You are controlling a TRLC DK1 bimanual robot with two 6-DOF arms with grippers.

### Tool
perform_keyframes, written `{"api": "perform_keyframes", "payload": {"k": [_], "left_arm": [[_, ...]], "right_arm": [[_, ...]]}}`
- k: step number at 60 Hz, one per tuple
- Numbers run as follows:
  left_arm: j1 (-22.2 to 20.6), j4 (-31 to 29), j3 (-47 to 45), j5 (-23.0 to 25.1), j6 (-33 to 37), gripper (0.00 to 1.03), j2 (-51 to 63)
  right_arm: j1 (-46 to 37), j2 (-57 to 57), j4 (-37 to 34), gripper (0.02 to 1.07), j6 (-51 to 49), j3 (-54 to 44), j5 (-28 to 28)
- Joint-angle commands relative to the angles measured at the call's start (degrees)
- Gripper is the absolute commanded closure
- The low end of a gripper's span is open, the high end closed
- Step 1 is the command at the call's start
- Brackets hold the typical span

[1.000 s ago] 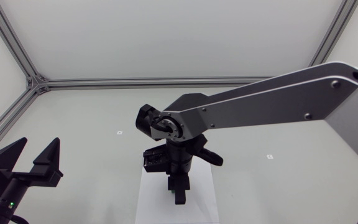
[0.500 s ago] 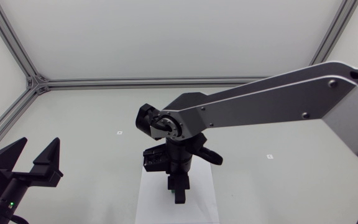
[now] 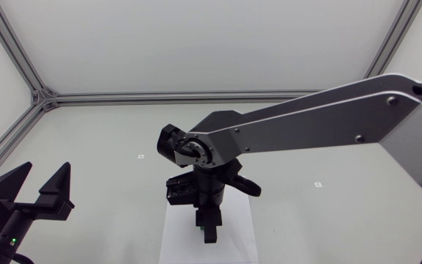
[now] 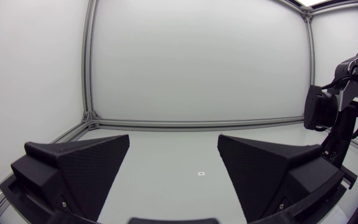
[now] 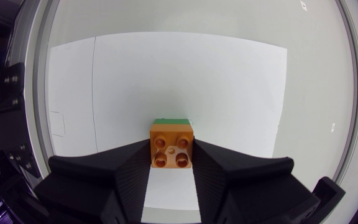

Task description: Pick up the orange 2x2 brick with the right arm and stack it on top of the green 2x2 brick in the center

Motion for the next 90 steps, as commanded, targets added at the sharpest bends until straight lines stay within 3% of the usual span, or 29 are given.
{"api": "perform_keyframes", "payload": {"k": [1,48,54,60,90], "left_arm": [[0.16,-0.84,-2.35,0.25,0.75,0.04,-0.45],[0.16,-0.84,-2.35,0.25,0.75,0.04,-0.45],[0.16,-0.84,-2.35,0.25,0.75,0.04,-0.45],[0.16,-0.84,-2.35,0.25,0.75,0.04,-0.45],[0.16,-0.84,-2.35,0.25,0.75,0.04,-0.45]], "right_arm": [[0.79,1.75,-0.39,1.01,0.55,-2.15,-1.04],[0.09,0.78,1.19,1.01,-0.33,-3.12,0.46],[0.00,0.78,1.28,0.93,-0.33,-3.12,0.63],[-0.09,0.87,1.11,0.74,-0.15,-3.12,0.63],[-1.05,0.78,1.54,0.59,0.29,-2.15,1.07]]}}
